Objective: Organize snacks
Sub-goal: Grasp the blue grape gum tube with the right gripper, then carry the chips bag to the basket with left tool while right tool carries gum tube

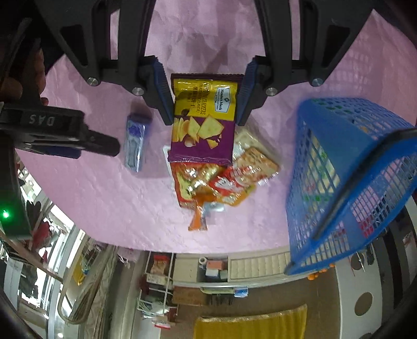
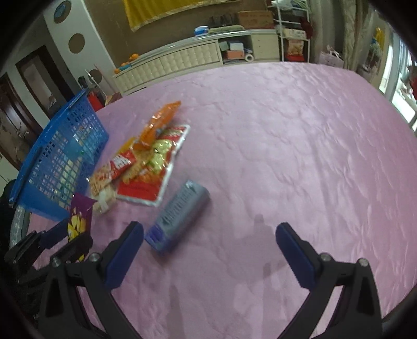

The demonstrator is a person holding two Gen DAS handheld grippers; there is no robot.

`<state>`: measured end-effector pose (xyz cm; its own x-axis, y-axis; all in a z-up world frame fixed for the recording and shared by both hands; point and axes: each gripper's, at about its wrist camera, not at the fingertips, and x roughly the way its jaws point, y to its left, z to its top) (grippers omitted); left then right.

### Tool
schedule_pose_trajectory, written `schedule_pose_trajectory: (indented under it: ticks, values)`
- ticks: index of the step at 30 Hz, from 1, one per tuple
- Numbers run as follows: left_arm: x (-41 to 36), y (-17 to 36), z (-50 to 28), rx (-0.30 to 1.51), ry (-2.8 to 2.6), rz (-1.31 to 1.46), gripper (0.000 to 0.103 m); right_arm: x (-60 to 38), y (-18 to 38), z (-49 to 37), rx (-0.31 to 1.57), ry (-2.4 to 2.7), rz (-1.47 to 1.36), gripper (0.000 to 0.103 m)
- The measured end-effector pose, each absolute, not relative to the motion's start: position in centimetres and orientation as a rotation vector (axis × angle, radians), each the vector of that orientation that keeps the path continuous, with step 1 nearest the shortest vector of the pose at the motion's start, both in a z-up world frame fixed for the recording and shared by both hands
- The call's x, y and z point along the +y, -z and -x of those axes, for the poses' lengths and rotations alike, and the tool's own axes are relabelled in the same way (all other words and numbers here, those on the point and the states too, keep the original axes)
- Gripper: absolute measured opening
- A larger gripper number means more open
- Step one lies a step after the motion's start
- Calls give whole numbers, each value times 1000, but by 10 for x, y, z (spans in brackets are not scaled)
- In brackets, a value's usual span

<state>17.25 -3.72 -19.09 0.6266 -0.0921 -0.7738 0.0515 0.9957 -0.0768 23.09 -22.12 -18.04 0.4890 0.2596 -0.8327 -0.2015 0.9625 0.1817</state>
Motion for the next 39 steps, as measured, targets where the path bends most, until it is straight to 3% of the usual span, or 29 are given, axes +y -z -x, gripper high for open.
schedule_pose_trajectory:
  ticks: [2, 5, 16, 23, 26, 39]
  values:
    - [-37, 192, -175, 881, 72, 30, 45, -211, 182, -237, 1042, -292, -40, 87]
    - [-39, 195, -180, 865, 68, -11, 45, -198, 188, -245, 1070, -298, 14, 80]
    - [-40, 203, -182, 888, 60, -7, 45, -179, 208, -254, 1090, -302, 111, 74]
    - [-40, 206, -184, 904, 62, 16, 45, -185, 206, -244, 1075, -347, 120, 42]
    - [-41, 205, -182, 902, 72, 36, 45, -187, 205, -237, 1061, -390, 125, 36]
    - [-52, 184, -165, 862, 84, 32, 45, -195, 170, -204, 998, -448, 97, 35]
